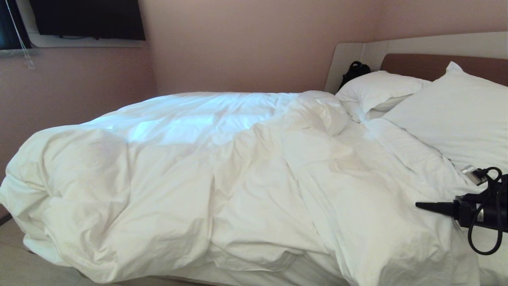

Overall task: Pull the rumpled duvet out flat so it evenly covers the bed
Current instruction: Flatten the corners of the folded blanket

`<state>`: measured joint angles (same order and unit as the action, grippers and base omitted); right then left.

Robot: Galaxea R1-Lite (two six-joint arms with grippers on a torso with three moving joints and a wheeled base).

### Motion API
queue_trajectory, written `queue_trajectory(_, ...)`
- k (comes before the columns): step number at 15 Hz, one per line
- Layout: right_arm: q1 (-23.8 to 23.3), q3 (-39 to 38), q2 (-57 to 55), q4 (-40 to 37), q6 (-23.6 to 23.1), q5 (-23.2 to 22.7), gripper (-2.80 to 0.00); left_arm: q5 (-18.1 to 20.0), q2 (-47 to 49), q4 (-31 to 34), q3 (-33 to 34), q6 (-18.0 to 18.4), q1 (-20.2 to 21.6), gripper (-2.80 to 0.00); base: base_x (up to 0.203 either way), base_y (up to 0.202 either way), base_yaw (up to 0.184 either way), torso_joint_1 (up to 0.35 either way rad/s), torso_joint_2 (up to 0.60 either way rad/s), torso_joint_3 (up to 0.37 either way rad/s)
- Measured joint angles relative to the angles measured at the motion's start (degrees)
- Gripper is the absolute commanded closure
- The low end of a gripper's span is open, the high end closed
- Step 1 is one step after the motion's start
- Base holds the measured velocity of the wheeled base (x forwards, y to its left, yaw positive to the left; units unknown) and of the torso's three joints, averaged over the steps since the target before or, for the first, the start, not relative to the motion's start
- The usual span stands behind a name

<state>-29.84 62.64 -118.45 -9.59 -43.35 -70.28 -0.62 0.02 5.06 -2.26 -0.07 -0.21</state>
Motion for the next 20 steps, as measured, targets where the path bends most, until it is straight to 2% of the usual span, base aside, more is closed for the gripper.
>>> queue_trajectory(5, 0.0, 1.9, 11.8, -2.5, 4.5, 3.3, 0.00, 0.0, 0.0, 0.0, 0.0, 0.0, 0.0, 0.00, 0.000, 0.000, 0.000, 0.000, 0.00, 0.000)
queue_trajectory(8, 0.0, 8.2, 18.7, -6.7, 10.1, 8.3, 0.00, 0.0, 0.0, 0.0, 0.0, 0.0, 0.0, 0.00, 0.000, 0.000, 0.000, 0.000, 0.00, 0.000)
queue_trajectory(11, -0.5, 12.1, 28.0, -13.1, 17.8, 14.4, 0.00, 0.0, 0.0, 0.0, 0.0, 0.0, 0.0, 0.00, 0.000, 0.000, 0.000, 0.000, 0.00, 0.000)
queue_trajectory(15, -1.3, 8.0, 39.2, -22.7, 27.3, 23.8, 0.00, 0.0, 0.0, 0.0, 0.0, 0.0, 0.0, 0.00, 0.000, 0.000, 0.000, 0.000, 0.00, 0.000)
queue_trajectory(20, -3.4, 2.3, 51.0, -30.2, 36.0, 33.8, 0.00, 0.0, 0.0, 0.0, 0.0, 0.0, 0.0, 0.00, 0.000, 0.000, 0.000, 0.000, 0.00, 0.000)
